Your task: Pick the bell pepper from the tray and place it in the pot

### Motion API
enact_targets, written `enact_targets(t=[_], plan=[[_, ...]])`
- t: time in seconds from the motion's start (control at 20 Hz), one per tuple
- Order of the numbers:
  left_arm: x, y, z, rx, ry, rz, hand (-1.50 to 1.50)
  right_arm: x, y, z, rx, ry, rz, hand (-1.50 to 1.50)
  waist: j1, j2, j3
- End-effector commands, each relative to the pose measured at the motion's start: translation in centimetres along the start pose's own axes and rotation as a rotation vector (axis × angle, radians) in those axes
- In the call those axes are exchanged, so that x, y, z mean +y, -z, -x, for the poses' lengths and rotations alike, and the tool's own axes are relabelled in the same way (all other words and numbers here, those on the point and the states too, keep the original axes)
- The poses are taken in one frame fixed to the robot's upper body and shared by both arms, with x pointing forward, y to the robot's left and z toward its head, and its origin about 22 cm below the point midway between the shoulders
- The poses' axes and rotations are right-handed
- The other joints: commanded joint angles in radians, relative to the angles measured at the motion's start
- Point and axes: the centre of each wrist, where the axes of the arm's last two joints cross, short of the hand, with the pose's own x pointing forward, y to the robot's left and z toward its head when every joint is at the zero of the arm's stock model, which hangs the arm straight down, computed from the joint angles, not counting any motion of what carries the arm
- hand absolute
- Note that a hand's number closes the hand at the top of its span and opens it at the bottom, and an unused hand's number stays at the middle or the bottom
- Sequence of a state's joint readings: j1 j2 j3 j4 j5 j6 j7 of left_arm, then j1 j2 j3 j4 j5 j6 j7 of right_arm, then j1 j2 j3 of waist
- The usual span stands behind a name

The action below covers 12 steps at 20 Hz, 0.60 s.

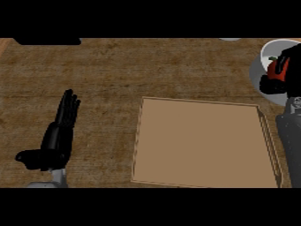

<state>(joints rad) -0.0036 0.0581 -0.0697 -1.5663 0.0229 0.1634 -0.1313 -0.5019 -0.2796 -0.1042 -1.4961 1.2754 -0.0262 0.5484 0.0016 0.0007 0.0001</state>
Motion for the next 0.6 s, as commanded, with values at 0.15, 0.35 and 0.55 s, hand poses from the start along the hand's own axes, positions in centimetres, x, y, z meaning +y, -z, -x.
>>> enact_targets(t=[0.15,0.35,0.55], plan=[[-0.8,0.0,-0.1,0.012,0.006,0.001,0.0,0.5,3.2,6.2,0.035,-0.02,-0.035,1.5,0.001,0.0,0.0],[0.9,1.3,0.8,-0.008,0.0,0.012,0.0,1.9,5.1,10.7,0.051,0.04,-0.102,1.5,0.003,0.003,0.0],[0.2,0.7,-0.5,-0.007,0.009,0.013,0.0,4.7,5.1,11.9,0.066,0.013,-0.219,1.5,0.008,0.002,0.0]])
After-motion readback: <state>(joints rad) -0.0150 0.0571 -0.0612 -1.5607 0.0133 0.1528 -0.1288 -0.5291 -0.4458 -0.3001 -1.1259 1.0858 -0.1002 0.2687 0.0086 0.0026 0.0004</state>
